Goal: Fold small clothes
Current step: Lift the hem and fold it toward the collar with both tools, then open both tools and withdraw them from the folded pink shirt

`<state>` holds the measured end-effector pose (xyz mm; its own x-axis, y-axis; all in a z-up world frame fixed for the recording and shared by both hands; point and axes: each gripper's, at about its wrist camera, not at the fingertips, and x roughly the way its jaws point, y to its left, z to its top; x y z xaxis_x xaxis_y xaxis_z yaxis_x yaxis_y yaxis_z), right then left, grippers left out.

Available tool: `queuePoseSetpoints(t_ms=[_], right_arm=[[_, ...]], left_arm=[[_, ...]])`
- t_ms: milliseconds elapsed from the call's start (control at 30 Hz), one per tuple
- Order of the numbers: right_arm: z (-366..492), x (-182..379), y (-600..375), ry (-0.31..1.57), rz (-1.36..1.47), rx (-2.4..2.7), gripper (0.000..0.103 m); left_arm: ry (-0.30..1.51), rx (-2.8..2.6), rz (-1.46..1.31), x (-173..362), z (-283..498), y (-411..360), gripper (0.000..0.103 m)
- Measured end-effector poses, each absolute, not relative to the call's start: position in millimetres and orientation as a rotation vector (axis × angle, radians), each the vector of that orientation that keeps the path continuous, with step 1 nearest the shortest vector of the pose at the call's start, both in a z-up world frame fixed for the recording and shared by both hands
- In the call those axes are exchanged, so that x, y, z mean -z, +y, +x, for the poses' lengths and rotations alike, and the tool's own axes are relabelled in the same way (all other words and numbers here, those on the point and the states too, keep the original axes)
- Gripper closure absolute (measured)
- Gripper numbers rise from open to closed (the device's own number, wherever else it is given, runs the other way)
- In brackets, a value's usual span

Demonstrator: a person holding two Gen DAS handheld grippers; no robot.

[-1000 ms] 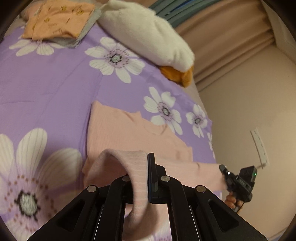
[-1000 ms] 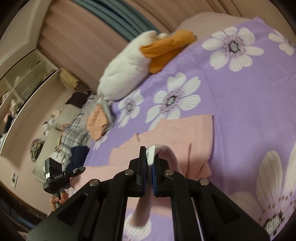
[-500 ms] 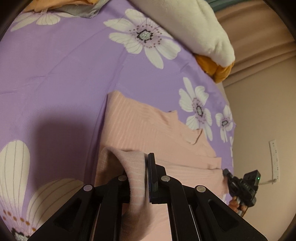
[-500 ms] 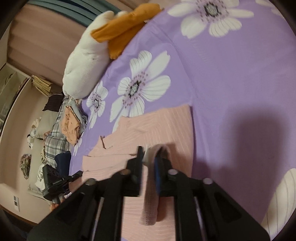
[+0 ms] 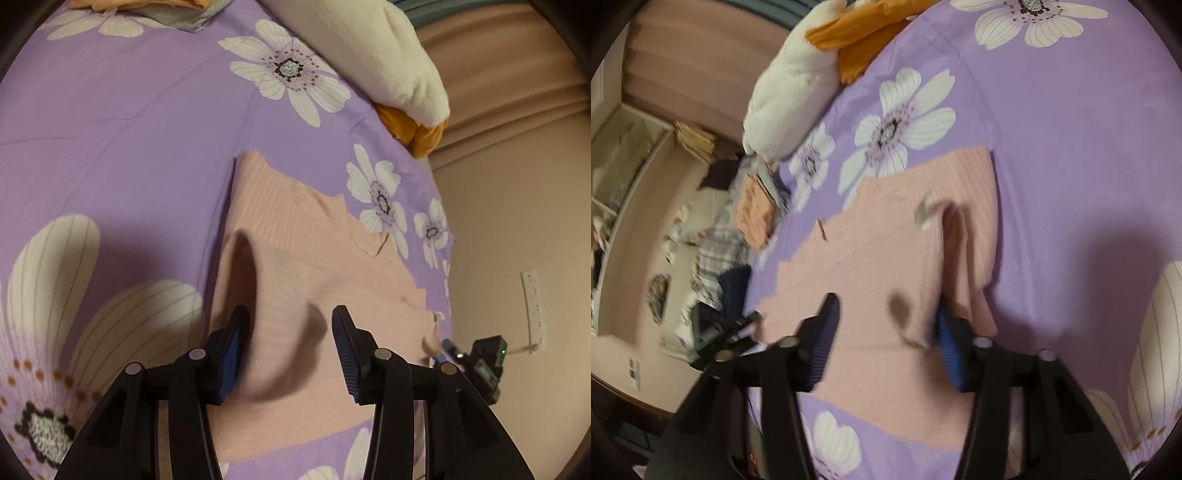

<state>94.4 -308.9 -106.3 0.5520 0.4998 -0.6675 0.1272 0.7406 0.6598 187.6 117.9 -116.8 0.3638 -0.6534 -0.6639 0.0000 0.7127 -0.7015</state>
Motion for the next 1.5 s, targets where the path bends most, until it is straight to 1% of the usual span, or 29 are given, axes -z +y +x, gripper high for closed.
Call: queuePoseSetpoints(t_ms=[33,67,100,133,167,200,333,467,600,700,767,800,833,867,933,1000,1033,1100,1267,1500], right_arm=[[94,108,-306,0.994,0.707,-0.237,0.077],[94,110,-304,1.006,0.685,-0.224,0.081],[94,112,-302,1.012,0.672,-0.216,0.090],[95,113,-302,1.017,0.665,-0.208,0.094],[96,114,-301,1.024,0.661,-0.201,0.094],[96,114,-300,1.022,0.660,-0.204,0.095],[104,99,-298,0.963,0.680,-0.252,0.096],[127,86,-313,0.880,0.804,-0.244,0.096],[164,95,-331,0.856,0.914,-0.153,0.095],[188,105,-332,0.874,0.927,-0.103,0.092],[200,115,-334,0.905,0.950,-0.048,0.080],[204,119,-335,0.914,0.956,-0.029,0.060],[207,124,-337,0.917,0.970,-0.001,0.044],[206,125,-340,0.908,0.994,0.004,0.043],[202,124,-345,0.877,1.025,-0.013,0.043],[195,117,-348,0.859,0.996,-0.009,0.043],[191,112,-348,0.856,0.967,-0.010,0.043],[180,103,-348,0.851,0.913,-0.010,0.043],[130,90,-346,0.831,0.793,-0.039,0.043],[57,96,-324,0.905,0.621,-0.086,0.044]], left_arm=[[1.135,0.462,-0.667,116,187,116,0.059],[1.136,0.458,-0.653,115,186,114,0.059],[1.138,0.453,-0.642,115,185,112,0.060],[1.139,0.454,-0.639,114,185,111,0.071],[1.139,0.463,-0.644,114,185,109,0.088],[1.138,0.479,-0.655,113,186,108,0.090],[1.122,0.495,-0.777,108,198,111,0.090],[1.083,0.426,-0.946,111,226,122,0.090],[1.072,0.326,-1.047,123,254,130,0.090],[1.090,0.267,-1.035,132,273,126,0.090],[1.107,0.228,-1.047,139,282,127,0.090],[1.120,0.215,-1.058,144,285,128,0.089],[1.136,0.203,-1.066,149,289,131,0.079],[1.140,0.190,-1.077,153,292,134,0.072],[1.122,0.199,-1.091,154,292,138,0.072],[1.109,0.167,-1.036,149,290,144,0.060],[1.102,0.147,-1.006,146,288,149,0.050],[1.080,0.166,-0.977,141,279,157,0.050],[1.065,0.230,-0.782,123,242,155,0.050],[1.079,0.410,-0.562,108,168,118,0.050]])
